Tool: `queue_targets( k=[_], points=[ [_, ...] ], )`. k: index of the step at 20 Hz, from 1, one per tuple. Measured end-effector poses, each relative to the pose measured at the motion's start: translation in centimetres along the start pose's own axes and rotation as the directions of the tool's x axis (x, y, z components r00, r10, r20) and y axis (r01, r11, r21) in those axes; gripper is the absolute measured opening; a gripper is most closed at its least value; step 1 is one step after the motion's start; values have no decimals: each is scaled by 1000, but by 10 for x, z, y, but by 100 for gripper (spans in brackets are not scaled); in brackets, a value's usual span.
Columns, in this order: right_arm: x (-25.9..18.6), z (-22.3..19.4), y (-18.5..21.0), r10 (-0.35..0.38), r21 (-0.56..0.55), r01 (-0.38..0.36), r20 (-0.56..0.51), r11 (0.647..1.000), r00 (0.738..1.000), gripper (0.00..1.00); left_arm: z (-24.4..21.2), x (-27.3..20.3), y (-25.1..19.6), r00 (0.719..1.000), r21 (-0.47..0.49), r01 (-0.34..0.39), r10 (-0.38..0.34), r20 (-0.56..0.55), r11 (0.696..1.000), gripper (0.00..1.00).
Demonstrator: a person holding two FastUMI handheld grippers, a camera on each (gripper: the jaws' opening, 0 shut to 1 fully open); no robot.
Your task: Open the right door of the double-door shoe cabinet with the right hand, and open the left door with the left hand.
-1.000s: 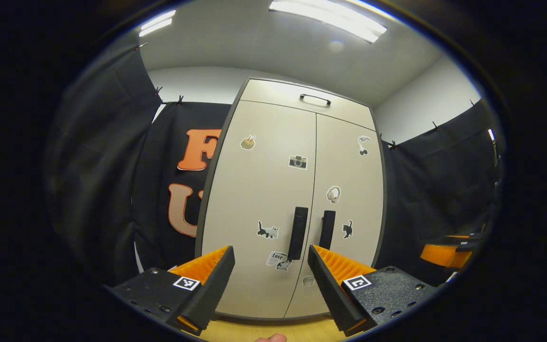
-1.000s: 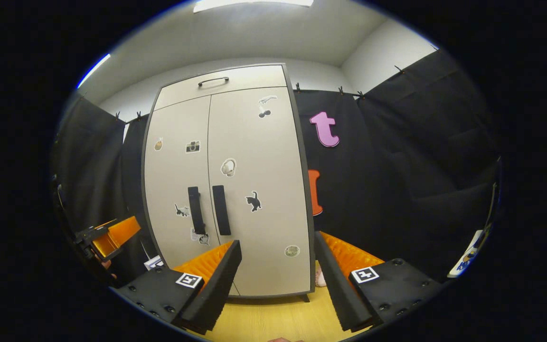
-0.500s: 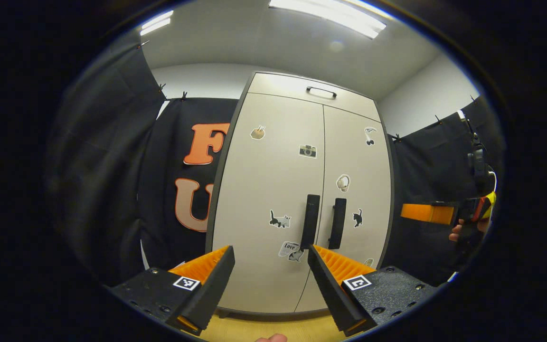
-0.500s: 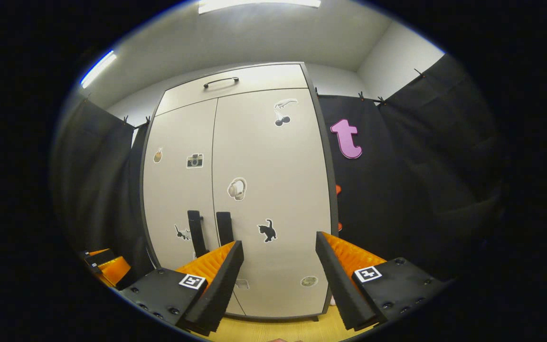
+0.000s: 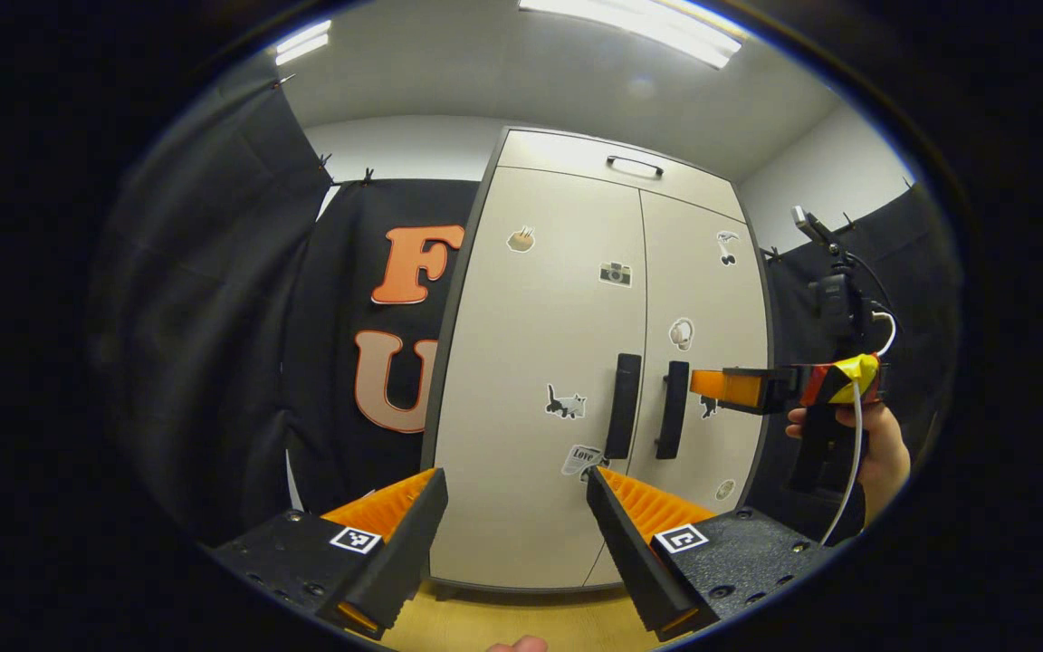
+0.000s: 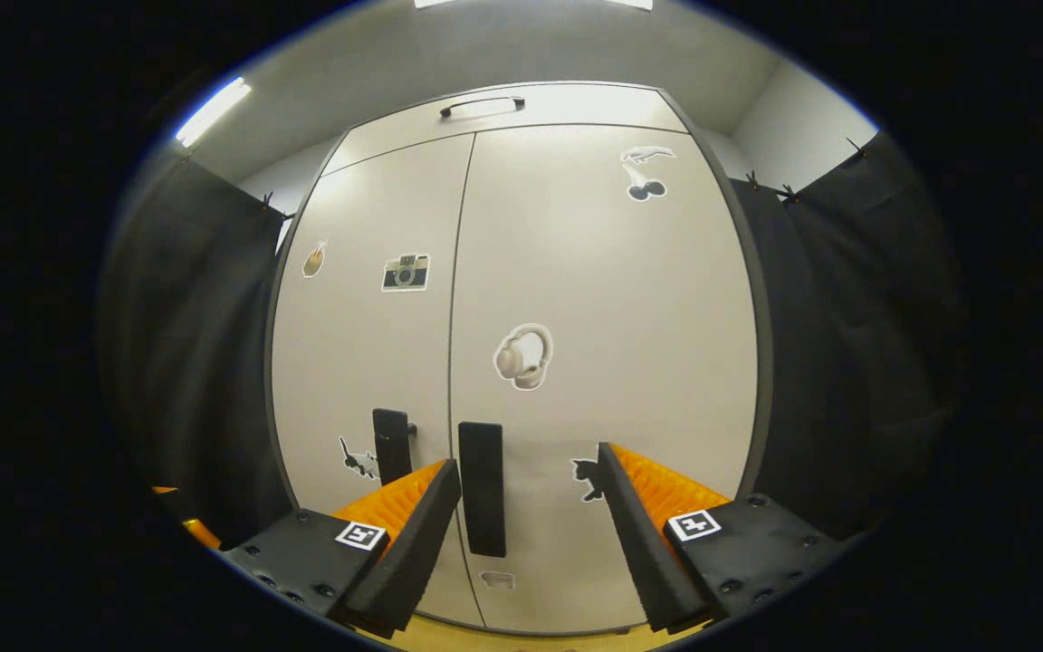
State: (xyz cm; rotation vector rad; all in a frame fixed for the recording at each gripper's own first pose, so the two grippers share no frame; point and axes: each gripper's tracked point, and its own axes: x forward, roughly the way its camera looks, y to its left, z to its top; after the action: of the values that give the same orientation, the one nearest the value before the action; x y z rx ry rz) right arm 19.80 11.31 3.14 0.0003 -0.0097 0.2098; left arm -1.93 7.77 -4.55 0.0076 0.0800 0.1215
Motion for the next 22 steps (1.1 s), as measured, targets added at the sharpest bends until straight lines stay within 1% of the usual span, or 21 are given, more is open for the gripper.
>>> queue_targets(
  k=[2,5,7,8,9,10,11,12,13,14,15,16,17,19,22],
  points=[
    [14,-14,6,5,10,-5,-25,1000,1000,97,-3,1,9,1000,10,-17,17,-3,1000,95],
    [35,-25,3,-23,17,24,-32,1000,999,90,-4,1,19,999,25,-35,35,-1,999,94],
    [46,-35,6,-18,43,20,-51,999,999,91,-6,3,22,999,16,-38,38,-3,999,94],
    [47,-37,2,-42,48,45,-55,998,998,82,-8,3,22,999,8,-33,33,-7,999,94],
    [48,-33,0,-57,40,59,-38,997,998,83,-9,3,23,1000,0,-30,30,-5,1000,95],
    [48,-32,2,-62,33,63,-30,997,998,77,-10,5,25,999,-7,-32,32,-5,999,95],
    [48,-33,4,-62,25,63,-28,998,998,67,-12,6,26,999,-9,-31,31,-10,999,95],
    [46,-38,15,-20,38,22,-48,999,999,71,-14,7,26,1000,-4,-28,28,-14,1000,94],
    [47,-40,18,-17,50,19,-44,999,999,57,-14,9,28,999,4,-28,28,-15,1000,94],
    [49,-33,16,-12,43,12,-14,999,1000,43,-14,9,28,1000,7,-28,28,-11,1000,94],
    [47,-38,15,-4,39,5,-24,999,1000,33,-14,10,26,1000,6,-25,25,-7,1000,94],
    [51,-36,16,-2,40,2,-10,999,1000,38,-13,10,25,1000,3,-20,20,-5,1000,95],
    [50,-37,17,6,40,-5,-18,999,1000,28,-14,10,22,1000,-1,-15,15,-6,1000,94],
    [47,-40,17,26,64,-23,-49,998,998,28,-13,9,16,1000,-11,3,-3,-9,1000,95],
    [32,-39,18,79,101,-71,-83,992,993,28,-12,7,8,1000,-30,17,-17,-6,999,95]
  ],
)
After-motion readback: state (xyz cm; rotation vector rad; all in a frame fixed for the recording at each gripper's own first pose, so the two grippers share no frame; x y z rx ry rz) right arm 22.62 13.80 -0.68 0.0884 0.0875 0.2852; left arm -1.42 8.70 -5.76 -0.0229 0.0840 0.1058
